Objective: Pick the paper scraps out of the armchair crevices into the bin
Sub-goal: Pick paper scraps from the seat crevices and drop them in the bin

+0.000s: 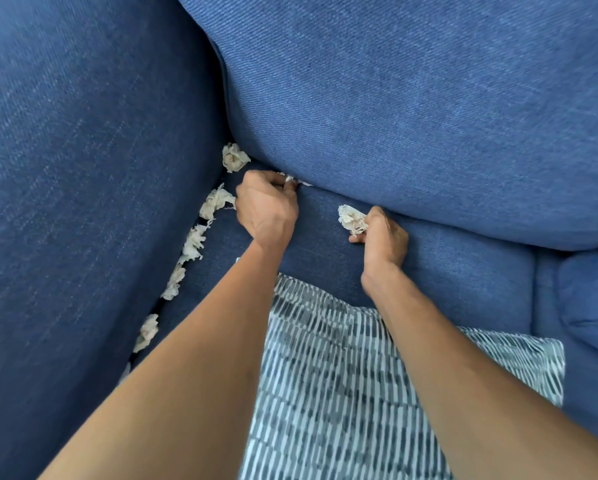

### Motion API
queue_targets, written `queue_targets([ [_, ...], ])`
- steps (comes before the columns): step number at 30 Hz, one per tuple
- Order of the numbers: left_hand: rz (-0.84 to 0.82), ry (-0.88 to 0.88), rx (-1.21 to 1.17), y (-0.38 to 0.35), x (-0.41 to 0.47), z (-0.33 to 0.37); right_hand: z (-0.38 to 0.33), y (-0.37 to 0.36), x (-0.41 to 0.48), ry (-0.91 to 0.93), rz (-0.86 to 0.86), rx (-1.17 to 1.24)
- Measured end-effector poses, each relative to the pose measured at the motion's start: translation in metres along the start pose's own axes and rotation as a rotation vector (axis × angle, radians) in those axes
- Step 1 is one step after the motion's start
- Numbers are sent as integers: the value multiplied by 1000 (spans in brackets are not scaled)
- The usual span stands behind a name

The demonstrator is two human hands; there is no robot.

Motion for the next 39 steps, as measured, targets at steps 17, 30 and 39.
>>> queue_targets([
  [17, -149, -88, 9, 47, -39, -4, -24, 16, -8, -36, -265, -10],
  [30, 103, -205, -139, 137, -127, -38, -57, 79, -55, 86, -441, -7],
  [39, 268, -182, -47, 225, -228, -116, -85, 100, -167, 241, -760, -94],
])
Point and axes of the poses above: each hand's wrist, its own x-axis towards the middle knuckle, its own y-axis out of the back of the hand, z = x × y, the point moved 3 cm from there along x, towards the middle knuckle, and after that the axes turned 14 degrees about y, right-handed, at the moved point
